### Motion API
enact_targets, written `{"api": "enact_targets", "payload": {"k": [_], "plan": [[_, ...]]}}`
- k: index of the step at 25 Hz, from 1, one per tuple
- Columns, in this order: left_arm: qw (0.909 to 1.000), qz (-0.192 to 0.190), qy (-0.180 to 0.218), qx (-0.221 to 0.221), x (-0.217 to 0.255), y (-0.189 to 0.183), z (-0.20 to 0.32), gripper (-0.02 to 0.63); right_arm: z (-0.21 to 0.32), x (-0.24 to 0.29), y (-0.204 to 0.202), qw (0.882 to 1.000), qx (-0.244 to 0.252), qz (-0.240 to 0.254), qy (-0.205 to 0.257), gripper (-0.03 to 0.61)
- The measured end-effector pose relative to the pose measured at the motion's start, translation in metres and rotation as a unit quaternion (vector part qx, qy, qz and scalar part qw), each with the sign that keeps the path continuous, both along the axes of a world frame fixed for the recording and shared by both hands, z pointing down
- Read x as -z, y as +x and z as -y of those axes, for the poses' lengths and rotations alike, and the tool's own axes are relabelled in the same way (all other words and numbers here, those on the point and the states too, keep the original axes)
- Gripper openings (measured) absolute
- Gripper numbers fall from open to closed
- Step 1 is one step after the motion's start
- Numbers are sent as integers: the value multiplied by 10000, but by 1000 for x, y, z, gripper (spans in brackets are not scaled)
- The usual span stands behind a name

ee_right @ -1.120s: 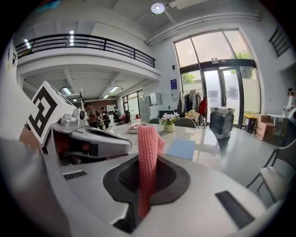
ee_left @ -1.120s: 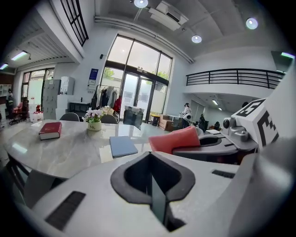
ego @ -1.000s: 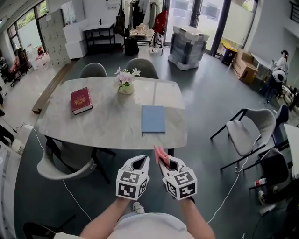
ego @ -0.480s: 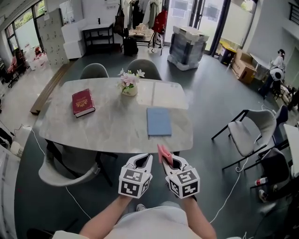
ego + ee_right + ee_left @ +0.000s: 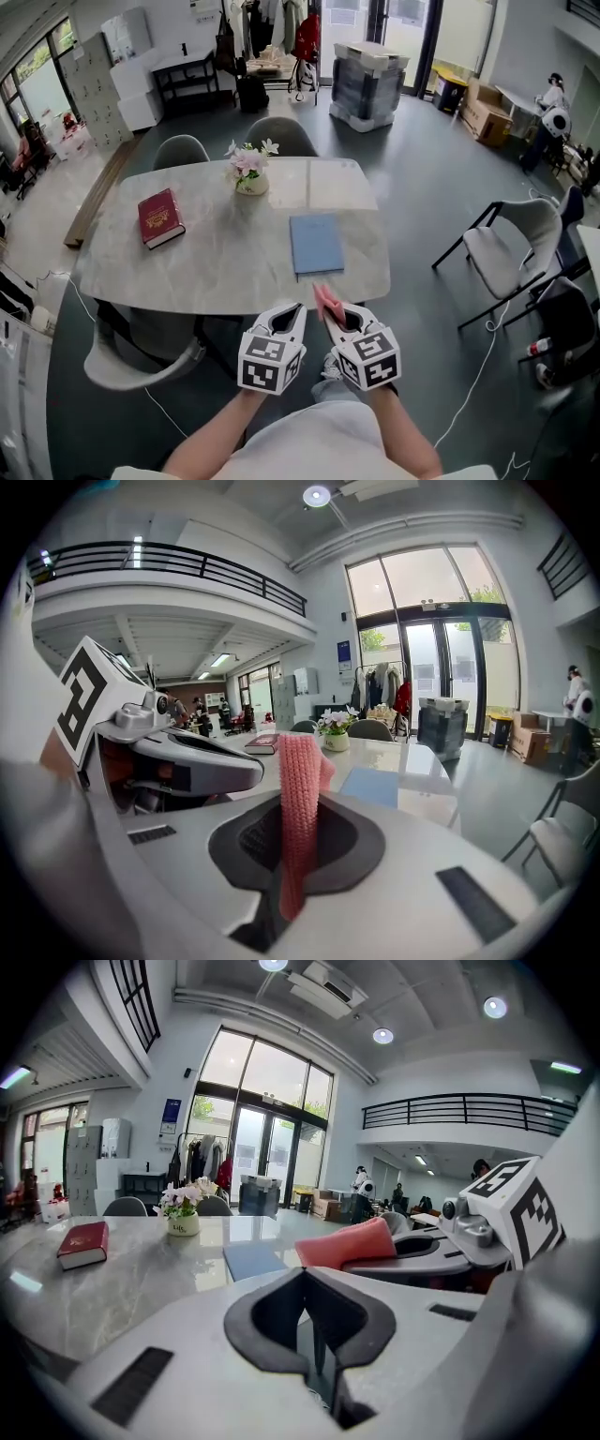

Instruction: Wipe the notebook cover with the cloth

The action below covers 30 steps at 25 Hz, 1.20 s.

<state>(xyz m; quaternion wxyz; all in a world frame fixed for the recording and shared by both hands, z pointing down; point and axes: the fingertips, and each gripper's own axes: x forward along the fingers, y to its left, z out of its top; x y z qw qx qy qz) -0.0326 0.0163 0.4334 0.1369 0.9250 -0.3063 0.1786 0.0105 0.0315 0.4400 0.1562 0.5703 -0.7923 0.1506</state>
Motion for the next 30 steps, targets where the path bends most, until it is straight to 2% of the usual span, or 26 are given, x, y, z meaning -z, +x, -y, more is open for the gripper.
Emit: {"api": "enact_targets", "payload": {"k": [10, 19, 25, 30], "plan": [[9997, -22, -111, 221, -13, 40, 67, 6, 67, -16, 49, 9998, 205, -44, -48, 15], [9987, 183, -385, 273, -41, 76, 122, 6, 130, -38, 83, 9988, 400, -18, -270, 15], [9971, 254, -595, 413, -57, 90, 150, 6, 166, -49, 100, 9967, 687, -216, -368, 15], [9957, 322, -705, 499, -68, 100, 172, 6, 198, -61, 112, 9922, 1021, -595, -394, 15]]}}
